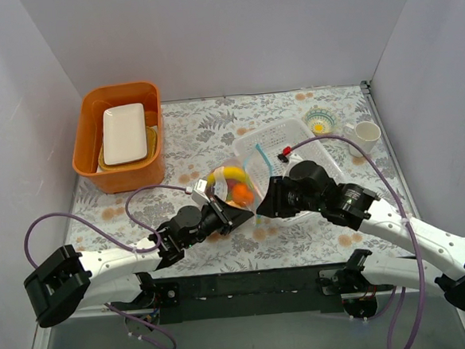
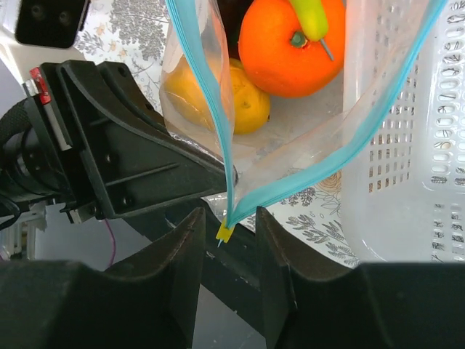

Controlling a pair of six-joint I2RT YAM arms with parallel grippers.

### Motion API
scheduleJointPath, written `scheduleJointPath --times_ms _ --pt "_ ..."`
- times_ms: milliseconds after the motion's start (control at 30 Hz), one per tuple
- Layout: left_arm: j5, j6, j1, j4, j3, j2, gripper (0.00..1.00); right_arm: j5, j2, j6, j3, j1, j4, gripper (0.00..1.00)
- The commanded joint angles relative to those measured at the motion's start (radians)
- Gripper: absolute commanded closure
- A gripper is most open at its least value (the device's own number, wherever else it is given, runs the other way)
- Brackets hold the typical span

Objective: Place the food in the zip-top bag and seal the zipper
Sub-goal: Zip the zipper food storage bag at the center of the board.

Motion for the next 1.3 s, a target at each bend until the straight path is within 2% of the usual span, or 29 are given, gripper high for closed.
scheduleJointPath --times_ms 0,567,667,800,900,933,1033,1267 --pt "-0.003 -0.127 0.007 -0.015 0.027 -0.001 1.0 0.034 0.039 0.002 0.051 0.028 -0.014 0.59" --pt "-0.005 -0.13 0.007 -0.035 0.032 0.011 1.0 0.034 0.07 0.063 0.042 0.097 -0.043 0.58" --pt "0.0 -0.134 0.005 -0.027 0.029 0.016 1.0 0.04 0.077 0.065 0.033 0.097 -0.027 0.63" --pt "0.002 -0.134 0.007 -0.027 0.029 0.017 1.0 0.029 0.091 0.071 0.03 0.097 -0.022 0.75" --pt "0.0 -0.137 0.007 -0.027 0.026 0.014 1.0 0.026 0.097 0.074 0.029 0.097 -0.027 0.71" --pt "0.0 -0.137 0.007 -0.027 0.024 0.013 1.0 0.026 0.096 0.074 0.029 0.097 -0.03 0.66" --pt "-0.002 -0.137 0.005 -0.026 0.024 0.011 1.0 0.034 0.099 0.076 0.032 0.097 -0.039 0.6" --pt "-0.003 -0.138 0.007 -0.021 0.021 0.011 1.0 0.027 0.117 0.071 0.039 0.097 -0.048 0.64"
